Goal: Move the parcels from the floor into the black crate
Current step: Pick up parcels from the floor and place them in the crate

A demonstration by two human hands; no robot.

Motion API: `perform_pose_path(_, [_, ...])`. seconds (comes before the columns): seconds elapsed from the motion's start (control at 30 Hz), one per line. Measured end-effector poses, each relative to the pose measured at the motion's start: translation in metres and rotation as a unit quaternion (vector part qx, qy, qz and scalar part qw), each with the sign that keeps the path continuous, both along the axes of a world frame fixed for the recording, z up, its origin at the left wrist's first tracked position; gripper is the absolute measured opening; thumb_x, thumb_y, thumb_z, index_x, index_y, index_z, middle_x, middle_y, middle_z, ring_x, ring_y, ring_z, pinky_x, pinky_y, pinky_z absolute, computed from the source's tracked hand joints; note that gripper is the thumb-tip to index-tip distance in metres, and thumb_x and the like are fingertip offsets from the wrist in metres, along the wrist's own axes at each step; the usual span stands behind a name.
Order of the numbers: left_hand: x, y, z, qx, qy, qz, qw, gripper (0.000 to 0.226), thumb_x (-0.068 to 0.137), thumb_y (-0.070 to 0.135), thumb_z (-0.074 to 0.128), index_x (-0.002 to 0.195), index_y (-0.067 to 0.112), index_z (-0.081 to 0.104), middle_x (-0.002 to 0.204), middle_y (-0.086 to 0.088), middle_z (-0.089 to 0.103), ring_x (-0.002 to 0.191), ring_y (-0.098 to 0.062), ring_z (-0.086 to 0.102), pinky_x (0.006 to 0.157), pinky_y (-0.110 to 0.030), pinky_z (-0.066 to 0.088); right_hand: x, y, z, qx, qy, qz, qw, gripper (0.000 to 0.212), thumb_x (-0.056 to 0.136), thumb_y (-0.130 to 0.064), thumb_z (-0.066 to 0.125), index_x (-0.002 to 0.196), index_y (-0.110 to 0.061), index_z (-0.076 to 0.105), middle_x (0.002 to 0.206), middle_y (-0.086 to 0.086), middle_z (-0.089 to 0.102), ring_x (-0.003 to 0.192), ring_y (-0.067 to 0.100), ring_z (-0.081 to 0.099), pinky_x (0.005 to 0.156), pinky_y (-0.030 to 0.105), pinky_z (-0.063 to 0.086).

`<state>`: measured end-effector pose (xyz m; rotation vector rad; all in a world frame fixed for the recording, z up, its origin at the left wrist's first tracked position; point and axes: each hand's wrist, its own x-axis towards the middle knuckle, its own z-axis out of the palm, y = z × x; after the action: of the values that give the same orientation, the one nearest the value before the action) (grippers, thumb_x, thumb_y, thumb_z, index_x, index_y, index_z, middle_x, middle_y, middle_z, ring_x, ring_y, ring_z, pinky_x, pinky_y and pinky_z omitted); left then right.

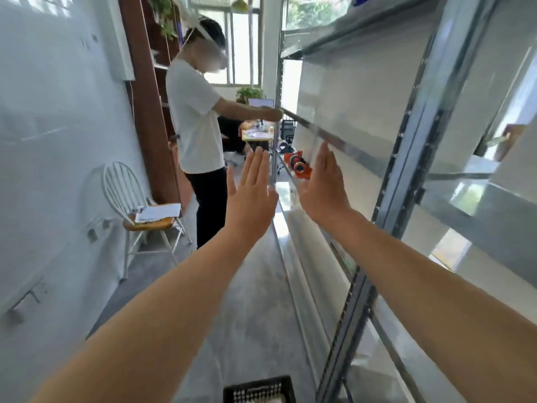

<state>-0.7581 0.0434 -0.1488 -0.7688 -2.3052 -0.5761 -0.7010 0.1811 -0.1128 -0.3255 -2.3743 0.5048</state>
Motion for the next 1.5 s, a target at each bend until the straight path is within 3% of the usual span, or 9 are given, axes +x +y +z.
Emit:
perform_pose_path(0.13, [0.003,0.010,0.040,0.012,0.054,-0.030,0.998,0.062,0.102,0.035,0.020,0.158,0.018,0.001,0.166,0.004,-0.004,0.152,-0.010,-0.009,0.123,-0.048,-0.004,0.004,-0.001,0.043,0.043,0.028,-0.034,0.998,0.086,0.094,-0.013,0.051,0.154,-0.003,-0.008,0.165,0.014,-0.001,0.152,0.028,0.001,0.121,0.037,-0.001])
perform_pose_path(0.27, [-0.004,0.002,0.055,-0.012,0.076,-0.047,0.996,0.061,0.103,0.034,0.015,0.158,0.017,-0.005,0.166,0.002,-0.010,0.152,-0.013,-0.013,0.120,-0.045,-0.014,0.012,-0.013,0.058,0.055,0.022,-0.089,0.994,0.086,0.095,-0.016,0.051,0.154,-0.003,-0.010,0.165,0.013,-0.003,0.152,0.028,-0.002,0.124,0.045,0.003])
perform_pose_path(0.43, [-0.018,-0.013,0.069,0.001,0.084,-0.103,0.991,0.064,0.104,0.033,0.028,0.158,0.018,-0.004,0.166,0.004,-0.009,0.152,-0.011,-0.013,0.122,-0.049,-0.009,0.029,-0.025,0.071,0.074,-0.033,-0.164,0.983,0.088,0.095,-0.016,0.047,0.152,-0.005,-0.018,0.163,0.012,-0.016,0.151,0.026,-0.013,0.123,0.045,-0.005])
perform_pose_path(0.63, [-0.019,-0.013,0.073,-0.015,0.103,-0.162,0.981,0.067,0.102,0.033,0.025,0.157,0.016,-0.009,0.165,0.002,-0.012,0.151,-0.013,-0.015,0.121,-0.049,-0.009,0.045,-0.038,0.082,0.100,-0.064,-0.217,0.969,0.087,0.093,-0.020,0.051,0.156,-0.010,-0.008,0.163,0.010,0.006,0.151,0.027,0.002,0.123,0.049,0.004])
perform_pose_path(0.77, [-0.008,0.000,0.065,-0.055,0.100,-0.195,0.974,0.068,0.103,0.036,0.020,0.155,0.014,-0.017,0.164,-0.001,-0.020,0.150,-0.015,-0.020,0.122,-0.051,-0.009,0.064,-0.042,0.072,0.112,-0.082,-0.261,0.955,0.089,0.093,-0.020,0.050,0.155,-0.016,-0.013,0.165,0.006,-0.007,0.151,0.025,-0.008,0.123,0.048,-0.002])
perform_pose_path(0.87, [0.010,0.017,0.062,-0.056,0.077,-0.245,0.965,0.068,0.104,0.037,0.021,0.154,0.015,-0.020,0.162,0.001,-0.025,0.147,-0.013,-0.025,0.119,-0.048,-0.017,0.090,-0.042,0.060,0.105,-0.107,-0.319,0.936,0.090,0.094,-0.023,0.052,0.155,-0.017,-0.014,0.165,0.004,-0.014,0.151,0.023,-0.014,0.122,0.048,-0.007])
perform_pose_path(1.07, [0.080,0.056,0.056,-0.043,0.095,-0.359,0.928,0.065,0.104,0.038,0.017,0.155,0.016,-0.019,0.163,0.001,-0.024,0.148,-0.013,-0.025,0.114,-0.044,-0.026,0.176,-0.030,0.053,0.097,-0.112,-0.422,0.895,0.085,0.095,-0.027,0.048,0.156,-0.011,-0.011,0.165,0.008,-0.010,0.151,0.023,-0.011,0.121,0.048,-0.009])
perform_pose_path(1.27, [0.188,0.077,0.059,-0.016,0.078,-0.470,0.879,0.064,0.105,0.035,0.021,0.157,0.015,-0.010,0.165,0.001,-0.016,0.150,-0.013,-0.018,0.121,-0.048,-0.014,0.286,-0.036,0.060,0.137,-0.100,-0.503,0.848,0.088,0.093,-0.024,0.050,0.155,-0.007,-0.010,0.165,0.009,-0.006,0.152,0.023,-0.008,0.121,0.047,-0.008])
perform_pose_path(1.5, [0.350,0.069,0.062,-0.021,0.094,-0.555,0.826,0.064,0.105,0.037,0.020,0.157,0.013,-0.008,0.165,-0.001,-0.013,0.152,-0.016,-0.013,0.122,-0.051,-0.007,0.431,-0.074,0.043,0.099,-0.073,-0.593,0.795,0.085,0.097,-0.026,0.047,0.155,-0.010,-0.014,0.165,0.005,-0.012,0.151,0.020,-0.013,0.118,0.042,-0.014])
